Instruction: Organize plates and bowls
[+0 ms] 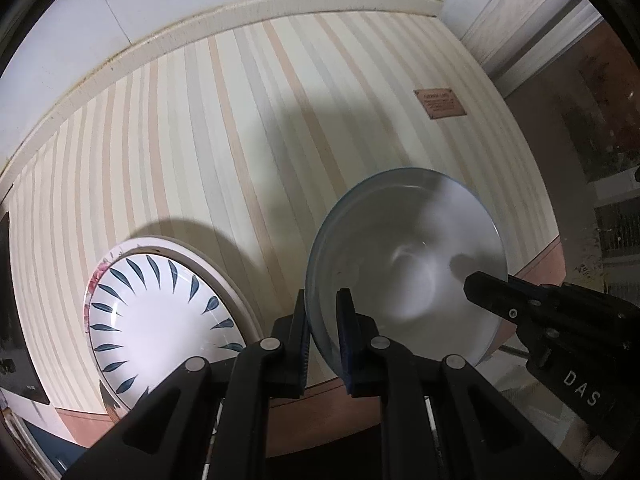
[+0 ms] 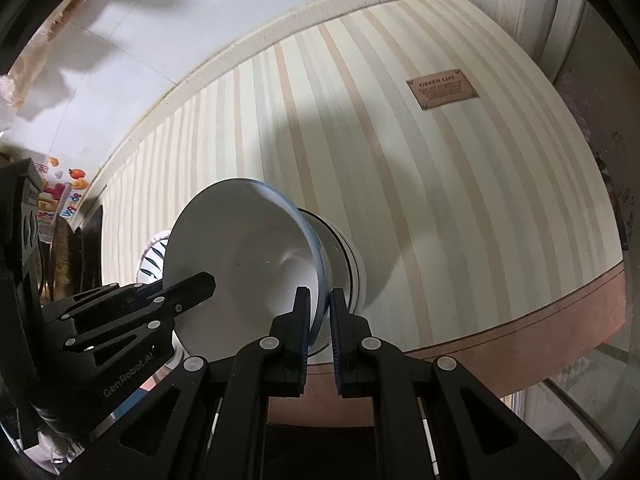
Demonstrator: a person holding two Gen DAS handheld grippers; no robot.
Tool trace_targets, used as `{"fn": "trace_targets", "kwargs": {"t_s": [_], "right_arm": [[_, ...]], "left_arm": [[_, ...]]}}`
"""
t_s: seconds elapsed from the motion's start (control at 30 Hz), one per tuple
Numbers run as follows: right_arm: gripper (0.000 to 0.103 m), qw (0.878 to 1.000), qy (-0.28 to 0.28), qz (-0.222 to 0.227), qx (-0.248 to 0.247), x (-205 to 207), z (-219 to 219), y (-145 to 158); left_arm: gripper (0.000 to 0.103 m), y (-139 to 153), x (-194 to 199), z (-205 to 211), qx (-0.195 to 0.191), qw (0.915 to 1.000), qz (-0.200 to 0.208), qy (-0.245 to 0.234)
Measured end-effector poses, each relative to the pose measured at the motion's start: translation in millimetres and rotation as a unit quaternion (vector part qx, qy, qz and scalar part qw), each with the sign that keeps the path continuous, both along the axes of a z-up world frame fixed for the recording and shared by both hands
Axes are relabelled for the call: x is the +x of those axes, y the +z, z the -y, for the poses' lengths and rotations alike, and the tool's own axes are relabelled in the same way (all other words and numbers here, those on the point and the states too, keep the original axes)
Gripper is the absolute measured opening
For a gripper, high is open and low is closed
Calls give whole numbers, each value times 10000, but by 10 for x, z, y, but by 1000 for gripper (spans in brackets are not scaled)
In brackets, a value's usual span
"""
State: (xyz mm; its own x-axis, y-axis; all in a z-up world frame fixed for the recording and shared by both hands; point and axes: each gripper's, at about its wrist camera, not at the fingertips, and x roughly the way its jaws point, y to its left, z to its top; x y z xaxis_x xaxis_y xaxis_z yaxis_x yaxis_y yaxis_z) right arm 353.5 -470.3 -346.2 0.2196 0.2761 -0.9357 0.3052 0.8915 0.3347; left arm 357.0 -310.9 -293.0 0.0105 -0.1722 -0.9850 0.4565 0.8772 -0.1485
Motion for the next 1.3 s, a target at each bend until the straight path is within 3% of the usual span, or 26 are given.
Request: {"fn": "trace_targets", "kwargs": {"t_s": [0.57,0.77,0.93,1.2,1.27,1.3], "right_arm": [[11,9996,107,-253,-105,75,-10,-235],[16,9995,31,-309,-33,76,-1,-244],[17,9998,-15,-217,-31,9,7,-160],[17,9971,28,333,-684,-370,-142,541],[21,9959,-33,464,-772,-502,-169,734],[30,9954,-70,518,-807,-559,-182,808]], "left_arm": [[10,-195,0,82,273,9994,-79,-172],[11,-203,-2,51,283,9994,-122,-158],[11,106,-79,-27,121,9995,135,-246],[12,840,-368,-204,-273,9957,745,-472],[12,998,-442,-243,-396,9944,837,-517],[12,1065,-480,-262,-439,9938,852,-558]]}}
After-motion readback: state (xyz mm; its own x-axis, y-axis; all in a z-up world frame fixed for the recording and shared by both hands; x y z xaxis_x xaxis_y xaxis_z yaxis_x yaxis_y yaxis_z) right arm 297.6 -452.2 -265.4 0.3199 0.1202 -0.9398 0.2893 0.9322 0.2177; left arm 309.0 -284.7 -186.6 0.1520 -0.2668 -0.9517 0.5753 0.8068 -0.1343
